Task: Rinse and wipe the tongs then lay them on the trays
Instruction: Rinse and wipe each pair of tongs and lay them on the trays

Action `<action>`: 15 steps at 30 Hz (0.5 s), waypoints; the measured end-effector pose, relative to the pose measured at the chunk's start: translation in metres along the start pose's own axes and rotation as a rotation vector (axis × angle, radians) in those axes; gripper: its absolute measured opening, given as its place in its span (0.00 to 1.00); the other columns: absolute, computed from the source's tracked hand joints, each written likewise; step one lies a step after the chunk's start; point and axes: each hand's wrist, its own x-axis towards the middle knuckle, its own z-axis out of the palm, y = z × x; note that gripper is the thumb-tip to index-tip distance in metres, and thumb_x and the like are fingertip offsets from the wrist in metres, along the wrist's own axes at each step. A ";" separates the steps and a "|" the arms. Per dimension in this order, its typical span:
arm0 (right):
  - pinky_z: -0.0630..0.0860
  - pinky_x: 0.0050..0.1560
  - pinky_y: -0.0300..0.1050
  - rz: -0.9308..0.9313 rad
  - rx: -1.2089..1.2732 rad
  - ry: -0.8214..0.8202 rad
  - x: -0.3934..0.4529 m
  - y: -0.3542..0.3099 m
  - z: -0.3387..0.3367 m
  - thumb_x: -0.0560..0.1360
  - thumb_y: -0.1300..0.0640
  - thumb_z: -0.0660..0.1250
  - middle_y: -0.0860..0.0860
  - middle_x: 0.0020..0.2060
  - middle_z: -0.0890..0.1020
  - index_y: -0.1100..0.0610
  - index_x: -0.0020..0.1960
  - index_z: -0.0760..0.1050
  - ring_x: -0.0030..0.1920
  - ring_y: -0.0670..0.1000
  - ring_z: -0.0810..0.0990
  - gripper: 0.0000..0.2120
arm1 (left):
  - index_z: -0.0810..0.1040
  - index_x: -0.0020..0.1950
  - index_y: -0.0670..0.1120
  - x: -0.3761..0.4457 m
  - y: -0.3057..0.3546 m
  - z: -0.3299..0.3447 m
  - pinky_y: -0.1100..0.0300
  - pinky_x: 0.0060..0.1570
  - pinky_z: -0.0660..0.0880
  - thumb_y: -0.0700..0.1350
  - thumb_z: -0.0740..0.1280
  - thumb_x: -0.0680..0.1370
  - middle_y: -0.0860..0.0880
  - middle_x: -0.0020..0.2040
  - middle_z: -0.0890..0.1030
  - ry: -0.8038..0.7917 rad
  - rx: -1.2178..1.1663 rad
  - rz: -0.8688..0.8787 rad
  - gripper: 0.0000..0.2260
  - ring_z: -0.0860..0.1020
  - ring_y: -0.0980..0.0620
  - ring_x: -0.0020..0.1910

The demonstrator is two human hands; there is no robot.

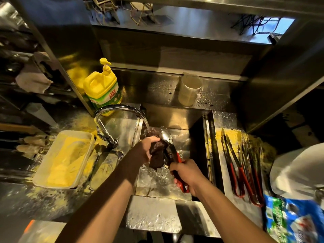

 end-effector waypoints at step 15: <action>0.67 0.18 0.38 -0.041 -0.045 -0.061 0.001 -0.017 0.012 0.73 0.67 0.67 0.56 0.31 0.76 0.64 0.47 0.75 0.20 0.48 0.71 0.03 | 0.75 0.66 0.35 0.017 0.024 0.002 0.54 0.25 0.78 0.44 0.67 0.80 0.40 0.42 0.81 0.274 0.021 0.108 0.18 0.81 0.43 0.35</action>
